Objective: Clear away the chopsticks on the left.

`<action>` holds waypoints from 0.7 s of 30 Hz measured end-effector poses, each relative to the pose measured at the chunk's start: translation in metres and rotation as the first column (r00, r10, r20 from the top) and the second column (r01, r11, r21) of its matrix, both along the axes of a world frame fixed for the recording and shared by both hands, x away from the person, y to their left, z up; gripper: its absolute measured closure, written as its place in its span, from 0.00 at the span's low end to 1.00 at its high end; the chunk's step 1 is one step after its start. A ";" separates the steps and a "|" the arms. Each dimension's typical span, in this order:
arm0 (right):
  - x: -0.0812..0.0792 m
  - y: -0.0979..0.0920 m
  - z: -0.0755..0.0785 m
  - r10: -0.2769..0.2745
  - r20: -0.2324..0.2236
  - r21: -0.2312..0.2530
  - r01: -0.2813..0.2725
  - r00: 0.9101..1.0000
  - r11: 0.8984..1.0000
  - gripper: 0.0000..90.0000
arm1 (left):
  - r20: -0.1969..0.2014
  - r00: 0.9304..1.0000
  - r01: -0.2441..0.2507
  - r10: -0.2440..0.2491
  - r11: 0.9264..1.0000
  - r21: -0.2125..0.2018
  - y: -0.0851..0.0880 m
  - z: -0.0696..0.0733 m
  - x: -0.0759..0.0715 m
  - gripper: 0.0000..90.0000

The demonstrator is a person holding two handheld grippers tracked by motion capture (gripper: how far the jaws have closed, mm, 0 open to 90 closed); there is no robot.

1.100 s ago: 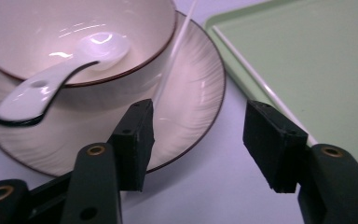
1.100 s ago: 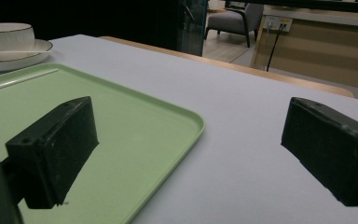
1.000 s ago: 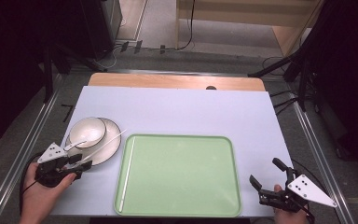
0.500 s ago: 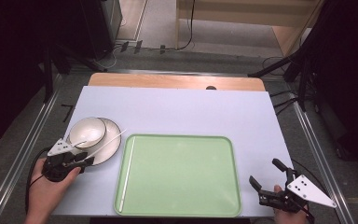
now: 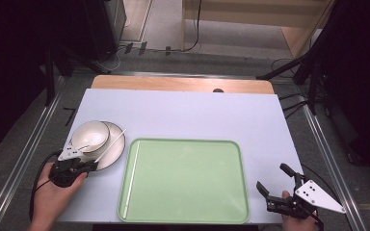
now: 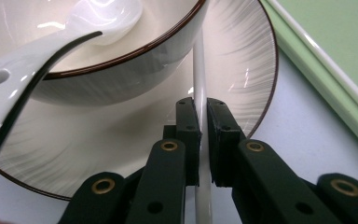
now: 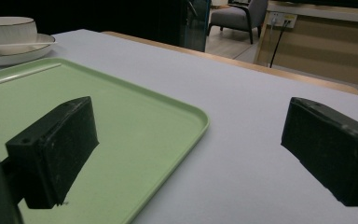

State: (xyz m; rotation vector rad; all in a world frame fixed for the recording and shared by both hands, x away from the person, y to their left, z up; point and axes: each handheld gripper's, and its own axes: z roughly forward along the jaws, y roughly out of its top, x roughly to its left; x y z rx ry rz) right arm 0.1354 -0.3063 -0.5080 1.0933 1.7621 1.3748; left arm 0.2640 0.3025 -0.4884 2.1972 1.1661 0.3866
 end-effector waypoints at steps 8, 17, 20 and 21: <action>0.001 0.000 0.000 0.001 0.002 0.004 -0.001 1.000 1.000 0.04 | 0.013 0.998 0.056 -0.055 0.997 -0.058 -0.020 0.014 -0.015 0.95; 0.001 0.000 0.000 0.002 0.003 0.002 -0.002 1.000 1.000 0.04 | -0.022 0.997 0.074 -0.077 0.990 -0.118 -0.057 0.011 -0.027 0.95; 0.001 0.000 0.000 0.002 0.003 -0.001 -0.002 1.000 1.000 0.04 | -0.061 0.995 0.072 -0.084 0.982 -0.175 -0.071 0.006 -0.031 0.95; 0.001 0.000 0.000 0.002 0.003 -0.001 -0.002 1.000 1.000 0.04 | -0.061 0.995 0.072 -0.084 0.982 -0.175 -0.071 0.006 -0.031 0.95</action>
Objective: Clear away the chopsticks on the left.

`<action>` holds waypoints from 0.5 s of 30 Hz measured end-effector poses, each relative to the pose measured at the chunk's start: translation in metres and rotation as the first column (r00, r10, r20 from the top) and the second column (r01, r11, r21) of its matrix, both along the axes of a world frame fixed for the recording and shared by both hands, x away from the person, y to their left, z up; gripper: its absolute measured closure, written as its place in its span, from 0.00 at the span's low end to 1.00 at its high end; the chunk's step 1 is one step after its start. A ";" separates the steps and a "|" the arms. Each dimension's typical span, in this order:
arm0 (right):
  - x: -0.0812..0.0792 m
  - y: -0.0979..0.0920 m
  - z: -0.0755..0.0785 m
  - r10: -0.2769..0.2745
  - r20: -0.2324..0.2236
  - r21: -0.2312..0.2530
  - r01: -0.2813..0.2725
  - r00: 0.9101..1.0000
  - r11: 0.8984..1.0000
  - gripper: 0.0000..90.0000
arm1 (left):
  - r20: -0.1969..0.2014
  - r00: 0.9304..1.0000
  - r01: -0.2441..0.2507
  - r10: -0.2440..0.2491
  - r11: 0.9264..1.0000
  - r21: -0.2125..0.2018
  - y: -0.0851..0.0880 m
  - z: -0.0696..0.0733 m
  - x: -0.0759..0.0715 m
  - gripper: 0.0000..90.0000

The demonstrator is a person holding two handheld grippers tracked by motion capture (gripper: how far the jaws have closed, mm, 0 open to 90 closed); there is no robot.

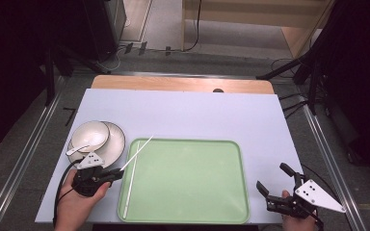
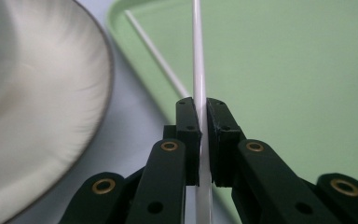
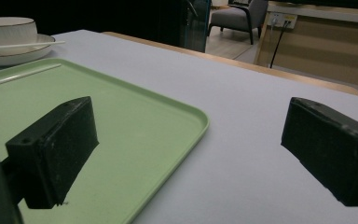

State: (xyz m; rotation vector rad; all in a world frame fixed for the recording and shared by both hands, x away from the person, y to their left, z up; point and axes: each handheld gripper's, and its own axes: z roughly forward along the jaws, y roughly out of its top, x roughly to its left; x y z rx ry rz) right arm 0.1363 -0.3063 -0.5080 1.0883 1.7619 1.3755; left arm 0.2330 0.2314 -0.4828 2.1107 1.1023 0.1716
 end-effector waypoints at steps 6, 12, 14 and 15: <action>0.000 0.000 0.000 0.000 0.003 0.001 0.000 1.000 1.000 0.04 | -0.043 0.999 0.012 -0.013 1.000 -0.026 -0.025 -0.008 -0.004 0.95; 0.000 0.001 0.000 0.003 0.001 -0.004 -0.003 1.000 1.000 0.04 | -0.080 0.996 0.035 -0.038 0.999 -0.034 -0.057 -0.020 -0.010 0.95; 0.000 0.001 0.000 0.003 0.001 -0.005 -0.003 1.000 1.000 0.04 | -0.081 0.996 0.031 -0.034 0.999 -0.030 -0.061 -0.022 -0.011 0.95; 0.000 0.001 0.000 0.004 0.001 -0.005 -0.004 1.000 1.000 0.04 | -0.083 0.996 0.036 -0.038 0.999 -0.021 -0.068 -0.024 -0.012 0.95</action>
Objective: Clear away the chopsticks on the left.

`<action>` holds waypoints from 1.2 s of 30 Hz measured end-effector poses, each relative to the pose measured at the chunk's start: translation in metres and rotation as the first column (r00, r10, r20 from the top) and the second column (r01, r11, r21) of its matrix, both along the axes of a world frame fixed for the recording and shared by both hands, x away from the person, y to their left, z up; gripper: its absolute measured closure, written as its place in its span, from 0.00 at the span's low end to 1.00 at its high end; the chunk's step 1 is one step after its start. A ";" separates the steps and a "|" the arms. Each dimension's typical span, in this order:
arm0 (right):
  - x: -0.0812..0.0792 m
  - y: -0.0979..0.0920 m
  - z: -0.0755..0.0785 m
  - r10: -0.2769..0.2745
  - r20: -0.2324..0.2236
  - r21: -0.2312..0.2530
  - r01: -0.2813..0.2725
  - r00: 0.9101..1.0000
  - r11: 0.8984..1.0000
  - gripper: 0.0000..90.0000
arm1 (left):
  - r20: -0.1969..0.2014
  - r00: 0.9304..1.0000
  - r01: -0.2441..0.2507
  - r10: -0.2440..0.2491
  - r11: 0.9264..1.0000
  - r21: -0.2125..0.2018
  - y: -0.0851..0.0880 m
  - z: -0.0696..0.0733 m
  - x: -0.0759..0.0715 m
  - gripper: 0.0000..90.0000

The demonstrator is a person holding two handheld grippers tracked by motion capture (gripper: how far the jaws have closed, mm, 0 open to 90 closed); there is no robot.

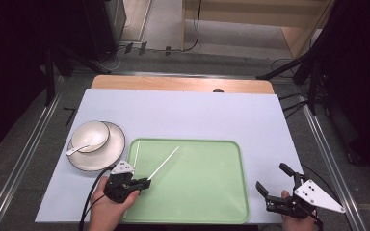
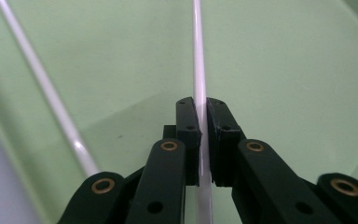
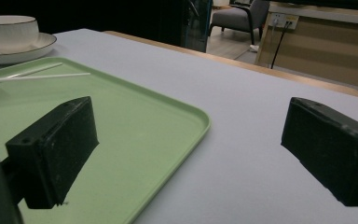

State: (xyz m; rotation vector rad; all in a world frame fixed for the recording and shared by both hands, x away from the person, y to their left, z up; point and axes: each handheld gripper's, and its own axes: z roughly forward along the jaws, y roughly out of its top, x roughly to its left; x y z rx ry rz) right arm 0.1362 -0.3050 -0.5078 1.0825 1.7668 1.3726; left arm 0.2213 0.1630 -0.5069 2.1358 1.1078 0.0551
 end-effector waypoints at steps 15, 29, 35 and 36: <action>-0.001 -0.001 0.000 -0.003 0.003 0.002 0.003 1.000 1.000 0.04 | 0.024 1.000 0.006 -0.008 0.998 0.066 -0.017 -0.008 -0.005 0.89; 0.001 -0.003 -0.001 -0.004 -0.005 0.023 0.004 1.000 1.000 0.04 | 0.047 0.996 0.071 -0.070 0.997 -0.025 -0.033 0.005 0.008 1.00; 0.001 -0.002 0.000 0.001 -0.005 0.020 -0.001 1.000 1.000 0.04 | 0.009 0.998 0.057 -0.057 0.998 -0.010 -0.062 -0.002 0.029 1.00; 0.001 -0.002 0.000 0.001 -0.005 0.020 -0.001 1.000 1.000 0.04 | 0.009 0.998 0.057 -0.057 0.998 -0.010 -0.062 -0.002 0.029 1.00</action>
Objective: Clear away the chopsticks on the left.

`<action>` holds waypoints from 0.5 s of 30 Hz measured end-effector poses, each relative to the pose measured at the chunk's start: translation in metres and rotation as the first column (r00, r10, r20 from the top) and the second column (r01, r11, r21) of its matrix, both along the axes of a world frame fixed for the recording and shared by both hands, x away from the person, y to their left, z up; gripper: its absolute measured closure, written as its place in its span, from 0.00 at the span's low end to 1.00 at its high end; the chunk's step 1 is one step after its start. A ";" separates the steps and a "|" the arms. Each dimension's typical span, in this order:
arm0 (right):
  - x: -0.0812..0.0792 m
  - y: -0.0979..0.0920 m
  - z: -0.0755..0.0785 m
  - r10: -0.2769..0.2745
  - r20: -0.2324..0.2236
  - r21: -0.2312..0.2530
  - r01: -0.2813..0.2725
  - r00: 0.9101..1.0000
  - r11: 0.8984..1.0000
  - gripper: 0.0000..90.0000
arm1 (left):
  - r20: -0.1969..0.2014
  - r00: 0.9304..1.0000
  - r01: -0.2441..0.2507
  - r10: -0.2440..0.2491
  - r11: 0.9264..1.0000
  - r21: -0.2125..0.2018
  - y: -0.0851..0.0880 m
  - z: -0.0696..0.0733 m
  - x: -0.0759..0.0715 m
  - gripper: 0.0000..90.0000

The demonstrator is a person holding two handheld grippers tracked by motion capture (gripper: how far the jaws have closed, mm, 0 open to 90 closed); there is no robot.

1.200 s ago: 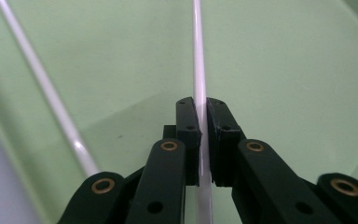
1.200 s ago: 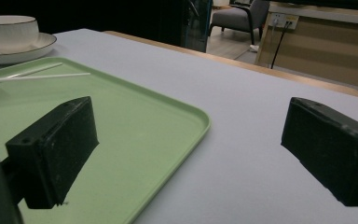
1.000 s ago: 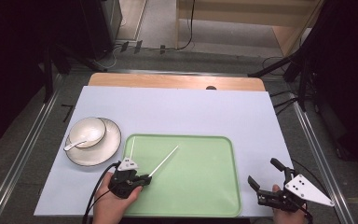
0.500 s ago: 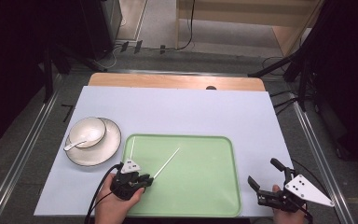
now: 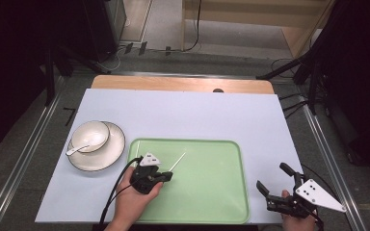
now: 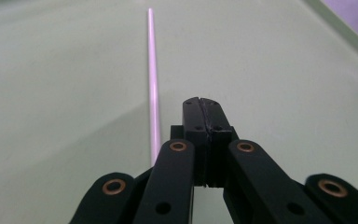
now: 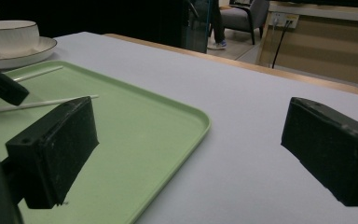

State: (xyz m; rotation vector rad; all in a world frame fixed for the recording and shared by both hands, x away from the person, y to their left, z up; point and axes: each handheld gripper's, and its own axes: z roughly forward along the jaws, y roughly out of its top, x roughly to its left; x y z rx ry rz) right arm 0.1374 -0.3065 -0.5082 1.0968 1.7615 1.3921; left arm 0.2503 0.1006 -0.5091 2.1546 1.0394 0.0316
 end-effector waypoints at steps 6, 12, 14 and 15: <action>0.001 0.000 -0.001 0.004 -0.002 -0.001 -0.004 1.000 1.000 0.04 | 0.026 1.000 -0.012 0.012 0.999 0.034 -0.013 -0.007 0.013 1.00; 0.000 -0.001 -0.001 0.007 0.000 0.000 -0.007 1.000 1.000 0.04 | 0.048 0.995 -0.087 0.084 0.994 0.067 0.001 -0.010 0.022 1.00; 0.001 -0.001 -0.001 0.007 -0.001 -0.001 -0.007 1.000 1.000 0.04 | 0.047 0.993 -0.108 0.105 0.992 0.069 0.007 -0.009 0.025 1.00; 0.001 -0.001 -0.001 0.007 -0.001 -0.001 -0.007 1.000 1.000 0.04 | 0.047 0.993 -0.108 0.105 0.992 0.069 0.007 -0.009 0.025 1.00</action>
